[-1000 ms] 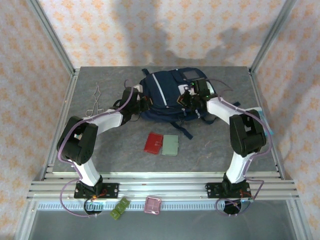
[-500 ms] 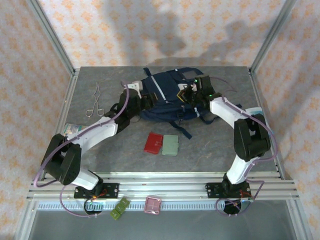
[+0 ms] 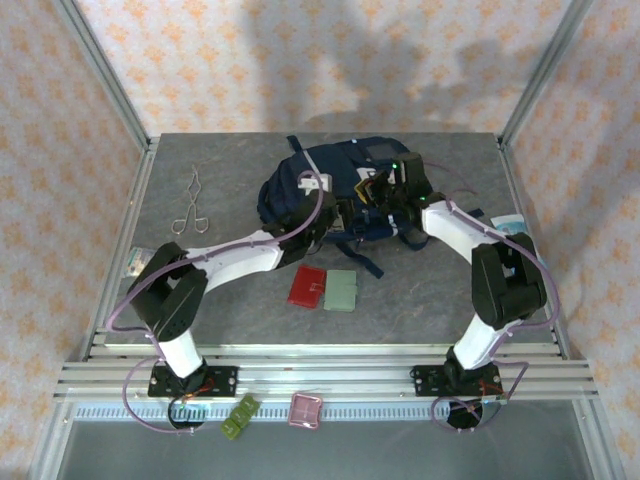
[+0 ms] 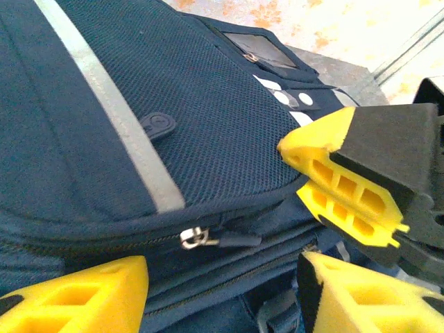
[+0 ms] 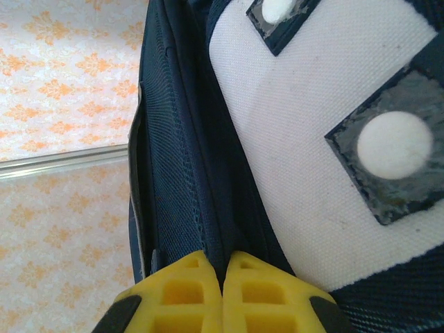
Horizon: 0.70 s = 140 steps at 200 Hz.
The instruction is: Pack books, pencil case, and school supplies into a backpack
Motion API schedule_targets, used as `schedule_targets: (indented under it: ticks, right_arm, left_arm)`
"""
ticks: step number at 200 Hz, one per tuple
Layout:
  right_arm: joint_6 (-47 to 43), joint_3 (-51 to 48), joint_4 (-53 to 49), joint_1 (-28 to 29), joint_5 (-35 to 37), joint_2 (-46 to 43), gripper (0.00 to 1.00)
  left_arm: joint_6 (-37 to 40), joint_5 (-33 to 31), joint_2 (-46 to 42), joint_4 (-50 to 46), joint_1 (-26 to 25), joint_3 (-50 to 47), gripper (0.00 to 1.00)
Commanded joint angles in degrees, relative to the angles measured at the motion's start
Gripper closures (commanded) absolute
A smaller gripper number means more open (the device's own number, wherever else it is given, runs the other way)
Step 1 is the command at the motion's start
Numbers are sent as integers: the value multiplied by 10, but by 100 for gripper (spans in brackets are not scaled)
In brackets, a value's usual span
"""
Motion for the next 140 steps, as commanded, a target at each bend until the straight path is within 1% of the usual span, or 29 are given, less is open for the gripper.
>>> schedule_targets:
  ticks: [1, 26, 48, 56, 67, 72, 82, 92, 98, 111, 121, 133, 140]
  right_arm:
    - [16, 24, 86, 9, -15, -50, 100]
    - [15, 24, 89, 19, -16, -52, 100]
    - [15, 25, 90, 23, -18, -49, 100]
    - [15, 28, 90, 23, -21, -47, 100]
    - [15, 29, 90, 23, -22, -47, 100]
    - [14, 29, 89, 23, -22, -47, 100]
    - [11, 30, 87, 23, -21, -48, 100]
    - [7, 31, 83, 23, -19, -50, 100]
    - [7, 30, 83, 22, -18, -51, 100]
    - [8, 26, 87, 23, -20, -50, 100]
    - [11, 25, 91, 23, -25, -48, 100]
    - [14, 22, 95, 24, -29, -45, 100]
    - [16, 21, 97, 24, -30, -43, 100]
  left_arm:
    - [25, -85, 24, -36, -7, 43, 38]
    - [8, -145, 51, -78, -8, 81, 37]
    - [11, -149, 78, -86, -8, 101, 42]
    - [13, -149, 85, -92, -8, 107, 52]
    - [15, -146, 90, -96, -7, 109, 71]
    - [17, -142, 91, -95, -7, 108, 74]
    - [21, -136, 87, -91, -5, 102, 75]
    - [30, -122, 78, -80, -1, 92, 90]
    - [30, -116, 72, -75, 1, 85, 94]
    - [37, -100, 59, -61, 7, 72, 93]
    - [42, -94, 55, -62, 10, 72, 87]
    - [48, -84, 58, -67, 13, 79, 85]
    - [50, -77, 63, -71, 15, 85, 81]
